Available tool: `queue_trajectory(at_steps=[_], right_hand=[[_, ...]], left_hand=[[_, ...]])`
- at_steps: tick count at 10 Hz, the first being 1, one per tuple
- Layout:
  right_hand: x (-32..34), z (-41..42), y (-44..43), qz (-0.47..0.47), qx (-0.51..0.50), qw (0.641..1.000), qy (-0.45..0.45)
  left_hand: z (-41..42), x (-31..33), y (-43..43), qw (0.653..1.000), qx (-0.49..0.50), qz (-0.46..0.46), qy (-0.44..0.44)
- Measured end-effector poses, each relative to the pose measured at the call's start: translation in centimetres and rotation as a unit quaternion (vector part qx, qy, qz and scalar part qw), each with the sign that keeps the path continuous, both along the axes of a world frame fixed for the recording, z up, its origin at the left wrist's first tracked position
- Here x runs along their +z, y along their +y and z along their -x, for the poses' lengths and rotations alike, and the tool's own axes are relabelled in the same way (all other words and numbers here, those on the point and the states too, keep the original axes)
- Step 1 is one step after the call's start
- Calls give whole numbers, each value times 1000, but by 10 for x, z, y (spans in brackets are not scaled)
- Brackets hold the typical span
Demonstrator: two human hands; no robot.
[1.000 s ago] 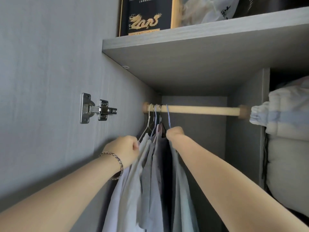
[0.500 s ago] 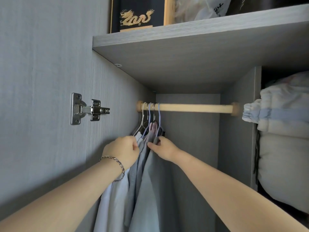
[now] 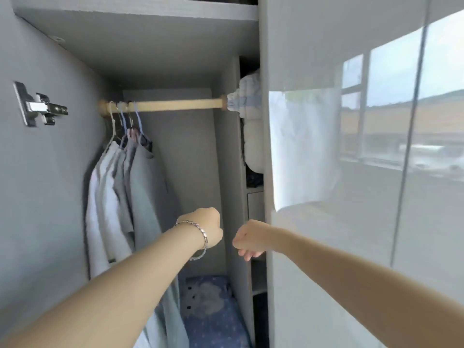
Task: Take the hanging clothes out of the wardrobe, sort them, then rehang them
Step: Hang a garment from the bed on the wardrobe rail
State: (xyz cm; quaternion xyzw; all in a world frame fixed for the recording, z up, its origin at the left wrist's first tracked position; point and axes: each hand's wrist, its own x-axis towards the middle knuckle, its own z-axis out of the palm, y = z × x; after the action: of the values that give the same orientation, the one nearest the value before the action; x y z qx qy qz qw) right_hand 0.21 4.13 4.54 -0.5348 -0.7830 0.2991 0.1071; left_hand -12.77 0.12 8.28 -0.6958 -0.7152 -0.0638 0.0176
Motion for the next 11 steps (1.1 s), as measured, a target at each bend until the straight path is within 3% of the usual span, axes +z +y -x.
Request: queue_trajectory(at_steps=[1,2,5,7,9,11], right_hand=[[-36,-73,-52,40,-42,994,-96],[-68,-160,-106,84,-142,982,-97],[-150,-423,-334,121,-435,888,-81],[-192,-557,-533,174,-576,796,-63],[-251,-623,-682,220,-689,688,-54],[-316,-671,-782,273,-772,572,44]], left_hand=[[-76,-38,-31,990,-120,34,-62],[-145,-69,-49,972,-198,82,-93],[-408,-165,-183,880,-430,200,-28],[-576,-217,-308,805,-511,294,-67],[-694,-269,-424,733,-607,304,-40],[-793,-312,-510,653,-694,302,17]])
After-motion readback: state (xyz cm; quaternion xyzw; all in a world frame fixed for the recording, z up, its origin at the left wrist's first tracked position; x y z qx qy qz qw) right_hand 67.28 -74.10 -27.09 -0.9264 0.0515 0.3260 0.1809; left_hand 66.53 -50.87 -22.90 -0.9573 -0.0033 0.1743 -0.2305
